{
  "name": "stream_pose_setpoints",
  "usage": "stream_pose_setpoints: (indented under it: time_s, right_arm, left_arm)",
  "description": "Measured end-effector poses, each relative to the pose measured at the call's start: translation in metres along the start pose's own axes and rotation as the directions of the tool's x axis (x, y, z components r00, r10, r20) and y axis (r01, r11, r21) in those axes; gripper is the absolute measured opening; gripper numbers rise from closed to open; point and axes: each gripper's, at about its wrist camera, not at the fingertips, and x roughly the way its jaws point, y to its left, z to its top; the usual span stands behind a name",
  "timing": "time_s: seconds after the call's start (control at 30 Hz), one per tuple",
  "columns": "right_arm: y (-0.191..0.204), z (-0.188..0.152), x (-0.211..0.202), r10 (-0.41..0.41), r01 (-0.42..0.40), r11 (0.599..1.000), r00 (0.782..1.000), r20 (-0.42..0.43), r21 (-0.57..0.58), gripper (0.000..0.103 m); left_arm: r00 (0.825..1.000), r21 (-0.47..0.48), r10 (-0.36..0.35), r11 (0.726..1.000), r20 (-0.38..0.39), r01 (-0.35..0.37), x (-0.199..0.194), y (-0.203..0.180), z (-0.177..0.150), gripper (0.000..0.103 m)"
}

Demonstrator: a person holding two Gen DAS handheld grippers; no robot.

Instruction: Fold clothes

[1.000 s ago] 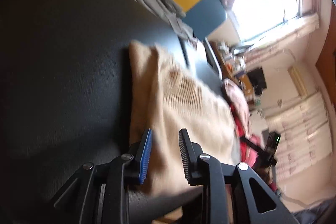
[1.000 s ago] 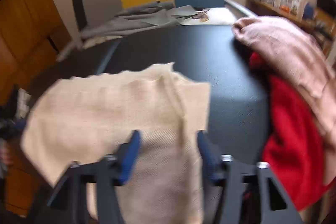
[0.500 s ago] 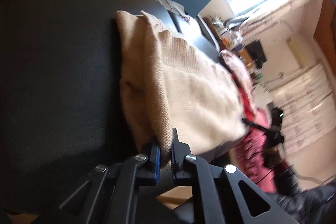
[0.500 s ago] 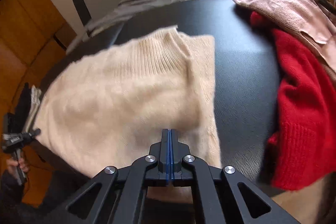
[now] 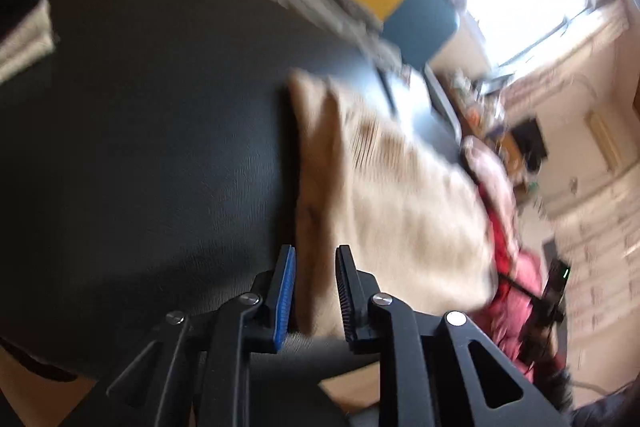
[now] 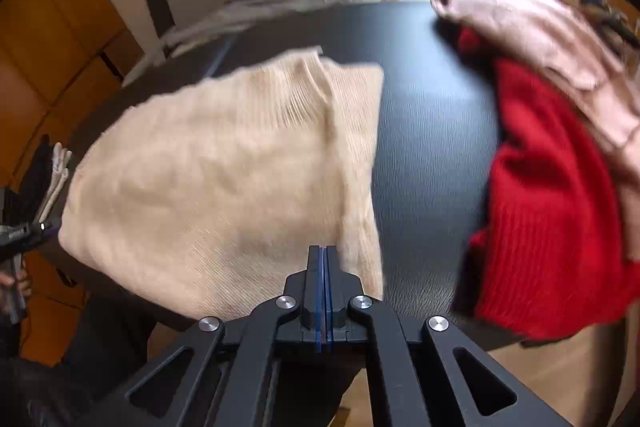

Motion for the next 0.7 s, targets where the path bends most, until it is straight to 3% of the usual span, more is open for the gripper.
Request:
stream_pose_setpoints:
  time_s: [0.03, 0.1, 0.13, 0.17, 0.23, 0.3, 0.33, 0.43, 0.53, 0.63, 0.7]
  right_arm:
    - [0.001, 0.004, -0.002, -0.004, 0.004, 1.0, 1.0, 0.017, -0.004, 0.007]
    - [0.002, 0.011, -0.004, -0.014, 0.015, 1.0, 0.999, 0.043, -0.012, 0.04]
    - [0.0, 0.015, -0.001, -0.021, 0.021, 1.0, 0.999, 0.045, -0.017, 0.072]
    - [-0.002, 0.019, 0.002, -0.025, 0.026, 0.999, 0.999, 0.046, -0.022, 0.083]
    - [-0.003, 0.029, 0.01, -0.029, 0.029, 0.999, 0.999, 0.032, -0.029, 0.082]
    - [-0.001, 0.039, 0.02, -0.028, 0.028, 0.999, 1.0, 0.015, -0.04, 0.069]
    - [0.0, 0.04, 0.025, -0.037, 0.036, 0.998, 0.999, -0.014, -0.05, 0.055]
    - [0.001, 0.037, 0.036, -0.051, 0.045, 0.997, 0.995, -0.084, -0.07, 0.042]
    - [0.001, 0.034, 0.028, -0.056, 0.05, 0.996, 0.994, -0.093, -0.07, 0.012]
    - [0.005, 0.027, 0.014, -0.089, 0.08, 0.992, 0.991, -0.101, -0.094, 0.004]
    - [0.007, 0.014, 0.017, -0.129, 0.112, 0.986, 0.982, -0.137, -0.123, 0.004]
  left_arm:
    - [1.0, -0.008, 0.002, 1.0, 0.031, -0.002, -0.006, -0.001, 0.003, 0.021]
    - [0.997, 0.002, -0.018, 1.0, 0.072, 0.018, -0.009, -0.011, 0.007, 0.022]
    - [0.997, 0.025, -0.047, 0.999, 0.067, 0.046, -0.002, -0.022, 0.008, 0.022]
    - [0.998, 0.061, -0.045, 0.997, 0.052, 0.042, 0.007, -0.033, 0.007, 0.022]
    - [0.999, 0.133, -0.038, 0.991, 0.022, 0.035, 0.026, -0.056, 0.006, 0.022]
    - [1.0, 0.189, -0.01, 0.982, -0.011, 0.012, 0.042, -0.069, 0.002, 0.022]
    - [1.0, 0.217, 0.004, 0.976, -0.027, 0.002, 0.05, -0.076, -0.001, 0.022]
    - [0.996, 0.299, 0.05, 0.954, -0.071, -0.027, 0.074, -0.094, -0.007, 0.022]
    - [0.994, 0.322, 0.084, 0.945, -0.074, -0.056, 0.082, -0.094, -0.005, 0.022]
    - [0.992, 0.31, 0.096, 0.948, -0.08, -0.067, 0.083, -0.085, -0.008, 0.023]
    - [0.992, 0.29, 0.096, 0.955, -0.085, -0.067, 0.084, -0.079, -0.01, 0.022]
